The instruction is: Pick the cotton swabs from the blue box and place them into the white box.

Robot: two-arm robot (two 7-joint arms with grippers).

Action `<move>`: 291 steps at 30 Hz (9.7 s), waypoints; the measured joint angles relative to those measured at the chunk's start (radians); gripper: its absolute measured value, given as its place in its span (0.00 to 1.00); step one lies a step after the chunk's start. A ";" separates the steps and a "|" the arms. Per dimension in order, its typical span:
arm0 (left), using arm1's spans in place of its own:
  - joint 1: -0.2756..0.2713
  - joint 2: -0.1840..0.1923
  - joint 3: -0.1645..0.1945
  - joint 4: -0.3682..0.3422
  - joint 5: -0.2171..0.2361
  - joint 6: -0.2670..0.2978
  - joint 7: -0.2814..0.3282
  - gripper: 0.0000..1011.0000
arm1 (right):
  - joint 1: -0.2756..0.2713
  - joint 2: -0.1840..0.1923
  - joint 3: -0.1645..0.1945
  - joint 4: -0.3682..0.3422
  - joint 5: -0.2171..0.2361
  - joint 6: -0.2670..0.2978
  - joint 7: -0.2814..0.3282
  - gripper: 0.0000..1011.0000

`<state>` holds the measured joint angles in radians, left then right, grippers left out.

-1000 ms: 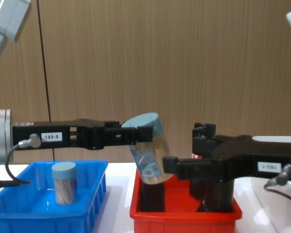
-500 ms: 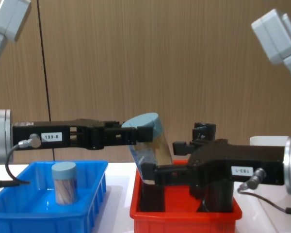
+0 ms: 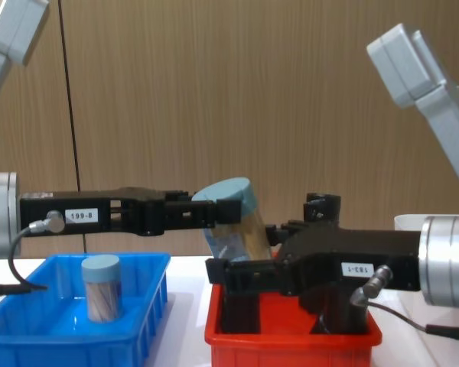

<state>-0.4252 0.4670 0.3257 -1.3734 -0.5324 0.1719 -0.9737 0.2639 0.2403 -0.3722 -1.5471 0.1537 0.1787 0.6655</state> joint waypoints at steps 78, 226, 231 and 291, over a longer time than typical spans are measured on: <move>0.000 0.000 0.000 0.000 0.000 0.000 0.000 0.99 | -0.092 0.256 0.201 -0.095 0.273 -0.090 -0.282 0.63; 0.188 -0.085 0.129 -0.254 0.332 -0.159 0.963 0.99 | -0.264 0.101 0.152 -0.206 0.160 -0.111 -0.536 0.99; 0.188 -0.085 0.128 -0.254 0.332 -0.159 0.963 0.99 | -0.252 0.102 0.153 -0.193 0.169 -0.091 -0.496 0.99; 0.188 -0.085 0.129 -0.253 0.332 -0.158 0.963 0.99 | 0.022 -0.019 0.095 0.165 0.069 -0.009 -0.264 0.50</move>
<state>-0.2371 0.3821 0.4542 -1.6262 -0.2004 0.0138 -0.0110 0.2858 0.2216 -0.2770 -1.3818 0.2231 0.1692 0.4019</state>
